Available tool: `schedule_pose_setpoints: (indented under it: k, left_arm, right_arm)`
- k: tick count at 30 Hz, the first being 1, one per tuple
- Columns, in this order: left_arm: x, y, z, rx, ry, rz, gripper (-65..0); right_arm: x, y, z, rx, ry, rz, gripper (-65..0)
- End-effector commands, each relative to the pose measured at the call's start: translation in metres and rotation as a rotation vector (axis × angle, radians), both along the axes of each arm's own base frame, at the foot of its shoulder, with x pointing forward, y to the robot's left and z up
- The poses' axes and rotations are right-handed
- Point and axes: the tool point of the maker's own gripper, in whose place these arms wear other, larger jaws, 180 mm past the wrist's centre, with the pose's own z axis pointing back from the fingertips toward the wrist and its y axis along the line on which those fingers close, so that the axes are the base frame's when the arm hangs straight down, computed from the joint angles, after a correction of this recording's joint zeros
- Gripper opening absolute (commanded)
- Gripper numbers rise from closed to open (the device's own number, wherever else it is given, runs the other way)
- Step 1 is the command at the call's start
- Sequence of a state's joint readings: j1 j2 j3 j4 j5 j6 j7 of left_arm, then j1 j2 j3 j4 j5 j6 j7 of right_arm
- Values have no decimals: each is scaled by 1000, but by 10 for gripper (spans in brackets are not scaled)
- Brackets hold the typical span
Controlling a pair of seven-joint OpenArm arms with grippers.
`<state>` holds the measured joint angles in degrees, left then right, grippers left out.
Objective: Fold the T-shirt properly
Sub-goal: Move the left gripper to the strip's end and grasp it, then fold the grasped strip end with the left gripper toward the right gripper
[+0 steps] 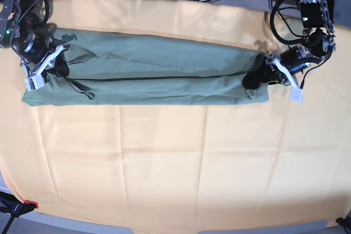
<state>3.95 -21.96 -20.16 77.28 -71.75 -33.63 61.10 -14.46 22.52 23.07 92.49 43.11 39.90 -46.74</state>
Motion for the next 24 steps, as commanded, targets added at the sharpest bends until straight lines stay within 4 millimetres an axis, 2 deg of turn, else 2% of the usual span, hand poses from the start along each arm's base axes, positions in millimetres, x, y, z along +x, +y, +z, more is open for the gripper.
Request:
schedule_pose_setpoints:
  k: [1,6,11,16,20,24]
  left_arm:
    - [-4,-2,-2,3,26,-18,-650]
    - [-2,-5,7,-31,8,-23,-650]
    - [-8,-24,39,-129,-84,-115,-650]
    - [-16,-37,55,-96,-132,-209,-650]
    - [-8,-43,75,-110,-207,-194,-650]
    - [8,-51,70,-81,-224,-146,-650]
  right_arm:
    - [5,-5,9,-11,-28,1,-650]
    - [5,-5,9,-11,-28,1,-650]
    - [5,-5,9,-11,-28,1,-650]
    - [5,-5,9,-11,-28,1,-650]
    - [5,-5,9,-11,-27,1,-650]
    - [5,-5,9,-11,-28,1,-650]
